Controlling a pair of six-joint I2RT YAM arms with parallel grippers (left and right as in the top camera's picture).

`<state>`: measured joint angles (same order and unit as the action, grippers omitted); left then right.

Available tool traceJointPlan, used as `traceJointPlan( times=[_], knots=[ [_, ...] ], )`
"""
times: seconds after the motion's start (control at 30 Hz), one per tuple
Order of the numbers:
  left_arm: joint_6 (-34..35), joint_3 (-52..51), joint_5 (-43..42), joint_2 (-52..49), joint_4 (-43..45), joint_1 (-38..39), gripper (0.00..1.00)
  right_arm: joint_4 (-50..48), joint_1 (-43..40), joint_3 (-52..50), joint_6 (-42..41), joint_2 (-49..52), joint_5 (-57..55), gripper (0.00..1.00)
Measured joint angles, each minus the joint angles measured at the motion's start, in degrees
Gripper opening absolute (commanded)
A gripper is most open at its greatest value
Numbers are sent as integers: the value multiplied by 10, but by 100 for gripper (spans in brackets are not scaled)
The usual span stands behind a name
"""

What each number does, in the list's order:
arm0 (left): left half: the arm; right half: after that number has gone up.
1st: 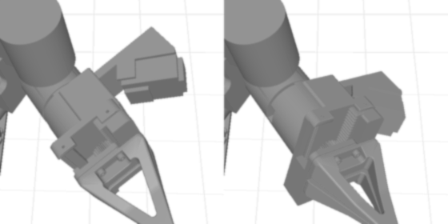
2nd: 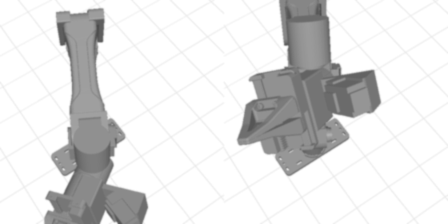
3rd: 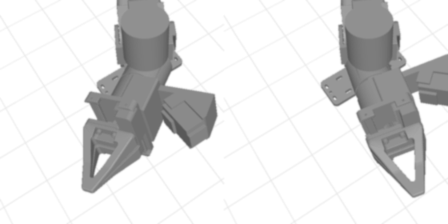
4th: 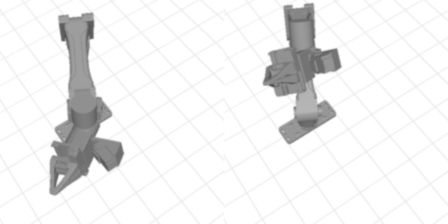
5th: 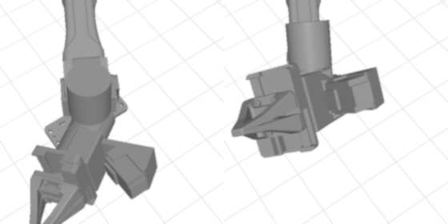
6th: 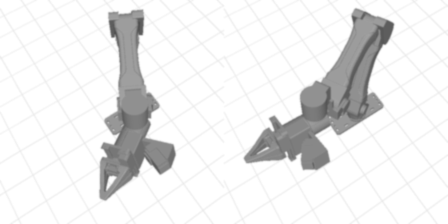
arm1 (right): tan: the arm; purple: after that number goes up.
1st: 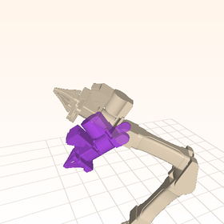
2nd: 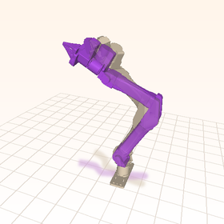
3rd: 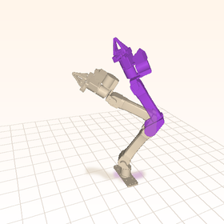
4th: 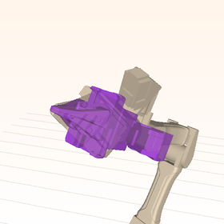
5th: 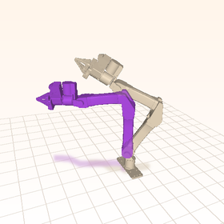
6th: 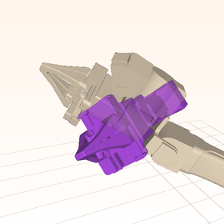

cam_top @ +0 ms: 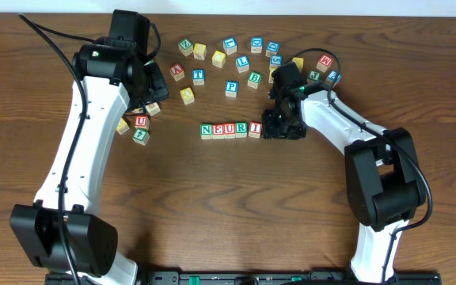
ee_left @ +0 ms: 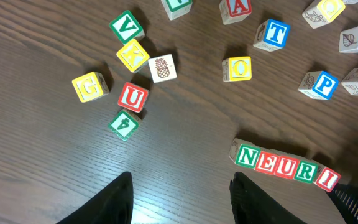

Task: Spell out NEURIPS
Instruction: 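Move the right gripper to the I block and nudge it left, then raise the right gripper and move it toward the far right blocks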

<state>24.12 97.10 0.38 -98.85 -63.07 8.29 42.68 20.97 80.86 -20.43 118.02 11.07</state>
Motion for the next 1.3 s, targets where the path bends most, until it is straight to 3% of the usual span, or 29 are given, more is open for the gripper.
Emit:
traceJointPlan(
  times=[0.73, 1.3],
  knots=[
    [0, 0, 0, 0, 0, 0, 50, -60, -3, 0, 0, 0, -26, 50],
    [0, 0, 0, 0, 0, 0, 50, -29, 3, -1, -1, 0, -29, 51]
  ],
)
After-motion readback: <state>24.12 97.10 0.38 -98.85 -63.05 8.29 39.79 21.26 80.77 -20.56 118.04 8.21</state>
